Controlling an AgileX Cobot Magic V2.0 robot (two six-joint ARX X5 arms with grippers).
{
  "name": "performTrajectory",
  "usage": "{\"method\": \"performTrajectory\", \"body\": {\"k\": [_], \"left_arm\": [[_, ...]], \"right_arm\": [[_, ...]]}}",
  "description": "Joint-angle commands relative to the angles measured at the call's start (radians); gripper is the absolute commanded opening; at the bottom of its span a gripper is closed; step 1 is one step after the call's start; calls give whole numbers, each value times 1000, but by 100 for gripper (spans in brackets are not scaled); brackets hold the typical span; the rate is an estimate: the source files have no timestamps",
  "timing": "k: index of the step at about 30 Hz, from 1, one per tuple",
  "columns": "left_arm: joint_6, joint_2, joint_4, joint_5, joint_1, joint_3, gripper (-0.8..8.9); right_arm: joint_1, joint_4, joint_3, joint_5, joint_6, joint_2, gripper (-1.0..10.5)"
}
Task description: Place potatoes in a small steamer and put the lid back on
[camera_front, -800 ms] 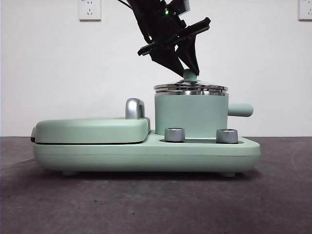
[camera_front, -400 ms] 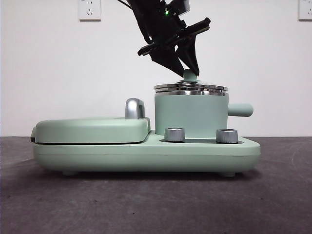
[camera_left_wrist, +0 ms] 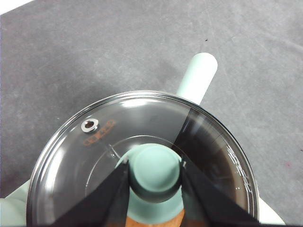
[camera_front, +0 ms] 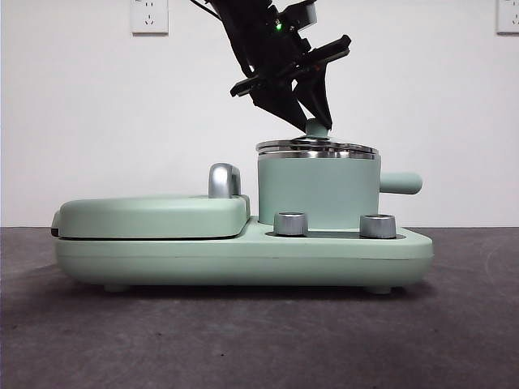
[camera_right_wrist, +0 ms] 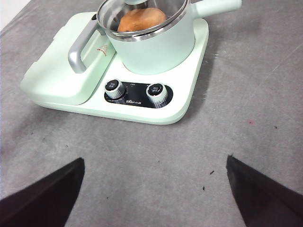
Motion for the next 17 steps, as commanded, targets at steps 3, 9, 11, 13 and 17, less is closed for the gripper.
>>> {"method": "performTrajectory", "body": {"k": [3,9,11,13,17], "left_arm": [[23,30,42,4,-6,31,17],[22,30,63,4,-6,32,17],[22,29,64,4,-6,32,17],[21,28,62,4,-6,32,17],[21,11,61,4,-6,32,17]], "right_arm": [[6,10,8,-2,7,2,478],[6,10,8,-2,7,2,478],[6,10,8,-2,7,2,478],[6,10,8,-2,8,2,478],[6,11,8,-1,14,2,478]]}}
